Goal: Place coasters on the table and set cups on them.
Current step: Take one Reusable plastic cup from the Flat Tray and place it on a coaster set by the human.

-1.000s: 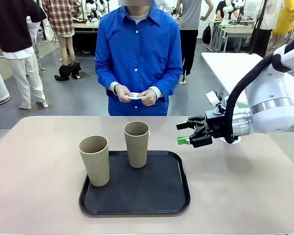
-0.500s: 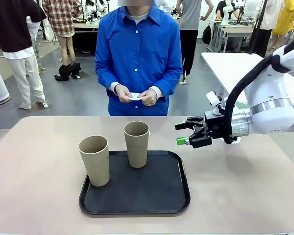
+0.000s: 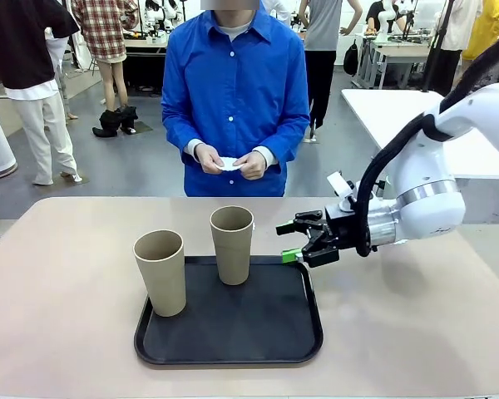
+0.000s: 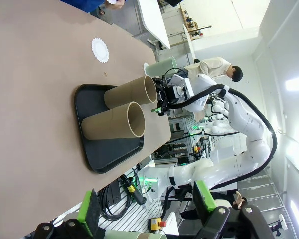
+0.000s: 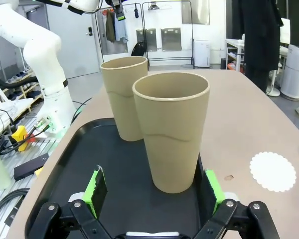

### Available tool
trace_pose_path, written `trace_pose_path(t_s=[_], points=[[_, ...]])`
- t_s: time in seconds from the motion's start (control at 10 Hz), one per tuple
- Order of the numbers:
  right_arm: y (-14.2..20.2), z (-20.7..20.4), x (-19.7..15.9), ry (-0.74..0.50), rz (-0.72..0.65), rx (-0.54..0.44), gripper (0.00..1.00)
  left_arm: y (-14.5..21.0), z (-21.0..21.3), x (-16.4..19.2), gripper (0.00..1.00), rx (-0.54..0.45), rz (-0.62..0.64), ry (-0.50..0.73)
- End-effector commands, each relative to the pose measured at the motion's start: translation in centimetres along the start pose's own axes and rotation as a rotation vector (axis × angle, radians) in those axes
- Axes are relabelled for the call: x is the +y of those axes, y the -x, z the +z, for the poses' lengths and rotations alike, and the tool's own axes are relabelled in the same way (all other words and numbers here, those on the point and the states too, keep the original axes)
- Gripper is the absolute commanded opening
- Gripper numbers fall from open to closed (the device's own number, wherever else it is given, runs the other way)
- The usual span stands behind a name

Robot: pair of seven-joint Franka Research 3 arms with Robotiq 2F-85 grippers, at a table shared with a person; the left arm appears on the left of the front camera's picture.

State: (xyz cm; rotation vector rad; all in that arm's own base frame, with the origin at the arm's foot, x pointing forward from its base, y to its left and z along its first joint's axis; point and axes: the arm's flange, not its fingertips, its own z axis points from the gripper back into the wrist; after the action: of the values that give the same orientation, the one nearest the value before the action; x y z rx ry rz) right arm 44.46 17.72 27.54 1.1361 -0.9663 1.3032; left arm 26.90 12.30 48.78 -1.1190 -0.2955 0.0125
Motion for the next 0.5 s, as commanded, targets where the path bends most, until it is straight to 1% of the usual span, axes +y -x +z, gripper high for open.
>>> trace_pose_path(t_s=[0.0,0.4], points=[[0.8,-2.2,-0.9,0.019,0.041,-0.017,1.0,0.0,0.1,-0.1,1.0,-0.007,-0.011,0.023],[1.0,-4.8,-0.4,-0.004,0.052,-0.015,1.0,0.0,0.1,-0.1,1.0,-0.007,-0.011,0.023]])
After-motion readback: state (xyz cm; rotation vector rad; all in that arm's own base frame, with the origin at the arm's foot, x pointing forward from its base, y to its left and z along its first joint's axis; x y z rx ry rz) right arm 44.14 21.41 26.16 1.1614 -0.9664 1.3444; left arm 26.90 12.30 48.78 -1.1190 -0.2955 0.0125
